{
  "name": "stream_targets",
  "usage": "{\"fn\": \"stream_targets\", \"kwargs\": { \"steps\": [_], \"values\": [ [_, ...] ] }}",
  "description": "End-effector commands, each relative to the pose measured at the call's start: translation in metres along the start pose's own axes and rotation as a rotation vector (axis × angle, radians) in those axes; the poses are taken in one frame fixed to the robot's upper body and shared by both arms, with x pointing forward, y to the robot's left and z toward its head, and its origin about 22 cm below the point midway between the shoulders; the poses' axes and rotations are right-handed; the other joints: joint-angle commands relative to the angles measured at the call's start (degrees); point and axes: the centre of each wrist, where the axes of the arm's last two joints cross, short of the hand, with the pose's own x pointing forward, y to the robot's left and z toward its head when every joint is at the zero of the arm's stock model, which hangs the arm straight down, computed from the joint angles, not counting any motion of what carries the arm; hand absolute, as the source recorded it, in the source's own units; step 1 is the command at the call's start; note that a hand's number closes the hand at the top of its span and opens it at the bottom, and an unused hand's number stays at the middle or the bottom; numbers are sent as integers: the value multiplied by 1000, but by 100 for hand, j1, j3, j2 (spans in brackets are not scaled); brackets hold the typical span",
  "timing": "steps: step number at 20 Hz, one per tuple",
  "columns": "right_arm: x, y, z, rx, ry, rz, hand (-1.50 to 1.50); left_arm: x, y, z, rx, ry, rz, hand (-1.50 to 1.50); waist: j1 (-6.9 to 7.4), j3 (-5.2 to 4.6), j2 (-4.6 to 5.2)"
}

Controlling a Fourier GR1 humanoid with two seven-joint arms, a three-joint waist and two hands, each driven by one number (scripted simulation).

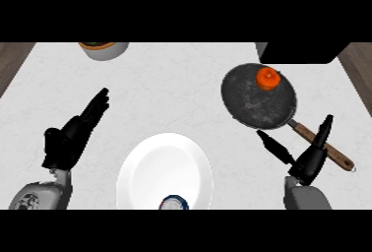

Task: Pick the squash from the plate and place it in the pan

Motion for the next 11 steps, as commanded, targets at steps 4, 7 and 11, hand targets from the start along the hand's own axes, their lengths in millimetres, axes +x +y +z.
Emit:
{"fn": "stream_targets", "kwargs": {
  "steps": [4, 7, 11],
  "values": [
    [14, -1, 62, -15, -29, -13, -150, 7, -13, 5, 16, -18, -18, 0, 16, -2, -7],
    [1, -2, 60, -16, -41, -3, -150, 12, -20, 5, 9, 2, -2, 0, 21, 0, -1],
    [-7, -24, 77, -41, -31, 19, -150, 9, -10, -7, 16, -6, 3, 0, -10, -2, -1]
  ]
}}
